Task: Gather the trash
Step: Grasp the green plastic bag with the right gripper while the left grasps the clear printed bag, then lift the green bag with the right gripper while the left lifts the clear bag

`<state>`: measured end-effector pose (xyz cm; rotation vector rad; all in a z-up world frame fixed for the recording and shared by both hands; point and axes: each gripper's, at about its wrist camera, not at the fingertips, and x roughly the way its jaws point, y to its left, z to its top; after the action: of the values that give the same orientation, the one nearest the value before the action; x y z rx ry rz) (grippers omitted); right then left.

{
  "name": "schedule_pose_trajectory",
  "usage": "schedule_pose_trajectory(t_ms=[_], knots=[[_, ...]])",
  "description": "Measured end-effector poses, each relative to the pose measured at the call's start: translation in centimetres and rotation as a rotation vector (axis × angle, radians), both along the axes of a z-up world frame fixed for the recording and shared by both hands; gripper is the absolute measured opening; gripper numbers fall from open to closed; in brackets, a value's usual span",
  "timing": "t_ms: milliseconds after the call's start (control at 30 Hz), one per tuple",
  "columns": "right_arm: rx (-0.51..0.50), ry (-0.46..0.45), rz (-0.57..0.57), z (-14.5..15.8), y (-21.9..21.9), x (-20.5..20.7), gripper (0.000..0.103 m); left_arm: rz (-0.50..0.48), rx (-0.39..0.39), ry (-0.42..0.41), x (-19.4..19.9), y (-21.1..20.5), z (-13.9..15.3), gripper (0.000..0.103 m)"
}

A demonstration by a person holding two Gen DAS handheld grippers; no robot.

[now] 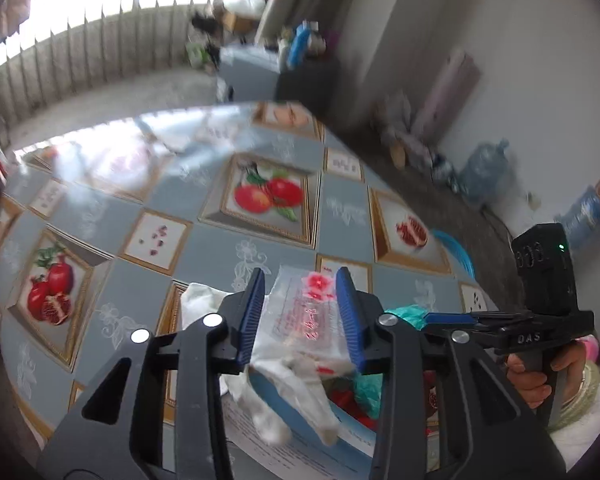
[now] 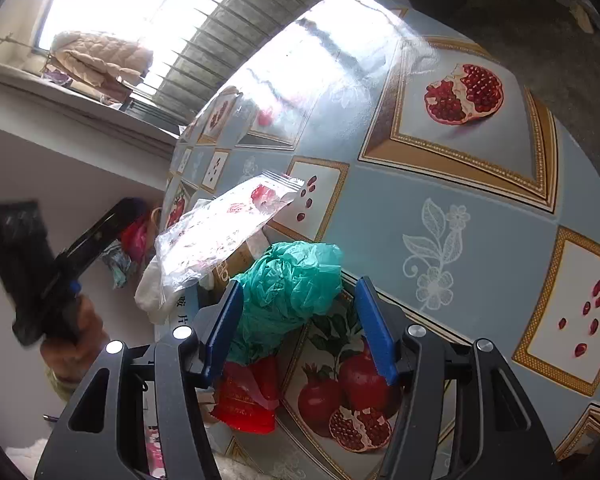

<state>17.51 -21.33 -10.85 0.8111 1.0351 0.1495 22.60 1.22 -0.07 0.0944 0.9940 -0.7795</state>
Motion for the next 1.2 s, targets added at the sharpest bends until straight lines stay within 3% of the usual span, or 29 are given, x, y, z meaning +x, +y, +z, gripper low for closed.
schedule_pose_trajectory(t_ms=[67, 200, 367, 467, 567, 833, 1200], knots=[[0.01, 0.008, 0.002, -0.2, 0.2, 0.3, 0.057, -0.032, 0.055, 0.138, 2.6, -1.1, -1.6, 0.037], [0.026, 0.02, 0.011, -0.6, 0.4, 0.6, 0.057, -0.105, 0.112, 0.322, 6.0, -2.8, -4.3, 0.037], [0.072, 0.021, 0.016, -1.3, 0.1, 1.2, 0.057, -0.135, 0.148, 0.472, 7.7, -4.0, -6.4, 0.037], [0.104, 0.024, 0.016, -1.7, 0.1, 1.8, 0.057, -0.15, 0.187, 0.509, 7.8, -4.8, -7.7, 0.035], [0.124, 0.02, 0.019, -2.0, 0.2, 2.2, 0.057, -0.14, 0.212, 0.535, 7.8, -5.1, -8.8, 0.029], [0.162, 0.012, -0.012, -2.5, 0.2, 3.3, 0.057, -0.133, 0.167, 0.506, 7.4, -5.1, -8.5, 0.015], [0.154, -0.037, -0.051, -2.2, 0.3, 3.9, 0.039, -0.117, 0.081, 0.403, 7.3, -4.7, -6.0, 0.003]])
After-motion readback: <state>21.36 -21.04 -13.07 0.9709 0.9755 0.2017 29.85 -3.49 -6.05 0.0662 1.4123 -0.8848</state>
